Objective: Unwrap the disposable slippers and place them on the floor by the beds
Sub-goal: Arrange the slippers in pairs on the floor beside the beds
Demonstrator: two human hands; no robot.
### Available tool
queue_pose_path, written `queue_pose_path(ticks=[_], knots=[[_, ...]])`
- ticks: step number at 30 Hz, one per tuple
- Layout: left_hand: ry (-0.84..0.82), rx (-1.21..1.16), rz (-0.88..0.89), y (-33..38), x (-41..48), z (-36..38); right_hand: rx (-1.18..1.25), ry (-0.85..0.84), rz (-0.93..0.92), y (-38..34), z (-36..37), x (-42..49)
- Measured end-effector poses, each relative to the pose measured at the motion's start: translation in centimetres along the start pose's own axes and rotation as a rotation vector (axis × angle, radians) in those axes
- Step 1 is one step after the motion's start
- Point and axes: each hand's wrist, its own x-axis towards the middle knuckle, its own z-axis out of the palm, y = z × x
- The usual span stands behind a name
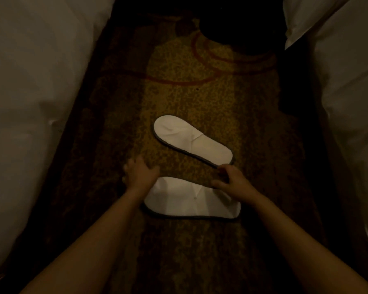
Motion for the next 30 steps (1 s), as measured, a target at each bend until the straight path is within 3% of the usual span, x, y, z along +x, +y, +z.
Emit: queue_pose_path(ticks=[3,6,9,24,30], knots=[[-0.023,-0.088,0.158,3.4,3.4,-1.4,0.302,0.011,0.122,-0.7,-0.9,0.8],[-0.085,-0.017,0.184,5.6,5.9,-1.8,0.415,0.01,0.18,-0.9,-1.5,1.5],[-0.159,0.057,0.163,6.1,6.8,-1.4,0.363,0.052,0.172,-0.6,-2.0,2.4],[-0.092,-0.047,0.18,6.0,5.8,0.3,0.137,0.252,0.194,-0.6,-1.9,3.5],[-0.109,-0.023,0.194,6.8,5.5,0.0,0.131,0.242,0.192,-0.5,-2.2,3.6]])
